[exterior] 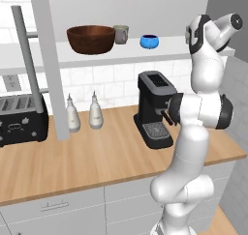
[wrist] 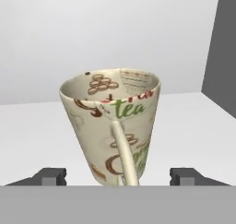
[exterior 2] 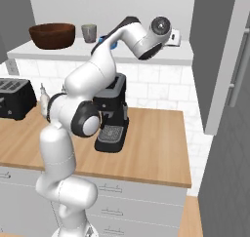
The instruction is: Gather all objects into one cabinet and sort the glasses and bowls to opposite sides.
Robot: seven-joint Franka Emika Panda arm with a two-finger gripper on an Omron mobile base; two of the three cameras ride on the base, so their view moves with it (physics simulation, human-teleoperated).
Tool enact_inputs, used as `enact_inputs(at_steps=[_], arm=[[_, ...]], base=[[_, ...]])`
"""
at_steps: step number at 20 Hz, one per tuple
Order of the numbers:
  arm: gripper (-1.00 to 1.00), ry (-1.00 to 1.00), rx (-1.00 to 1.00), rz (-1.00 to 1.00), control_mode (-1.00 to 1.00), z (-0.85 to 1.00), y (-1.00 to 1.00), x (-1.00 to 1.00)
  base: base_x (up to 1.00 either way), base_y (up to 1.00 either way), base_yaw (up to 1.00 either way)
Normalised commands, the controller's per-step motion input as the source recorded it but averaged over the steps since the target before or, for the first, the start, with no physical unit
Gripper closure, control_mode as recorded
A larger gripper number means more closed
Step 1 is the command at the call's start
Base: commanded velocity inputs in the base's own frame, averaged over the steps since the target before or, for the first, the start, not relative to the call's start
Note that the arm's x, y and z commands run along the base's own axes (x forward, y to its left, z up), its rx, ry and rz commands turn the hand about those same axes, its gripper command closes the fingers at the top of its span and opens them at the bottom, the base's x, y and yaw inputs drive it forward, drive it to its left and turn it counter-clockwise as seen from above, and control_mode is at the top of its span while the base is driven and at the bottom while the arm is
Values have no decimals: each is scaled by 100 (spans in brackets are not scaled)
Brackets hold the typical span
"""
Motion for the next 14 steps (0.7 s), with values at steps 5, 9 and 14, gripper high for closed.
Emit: enact_inputs(at_steps=[5,9,14], arm=[[-100,-8,0,-2,-100,1,30,-29],[-100,-4,0,-7,-100,0,31,-73],[-100,-1,0,-11,-100,0,54,-58]], base=[[0,0,0],[0,0,0],[0,0,0]])
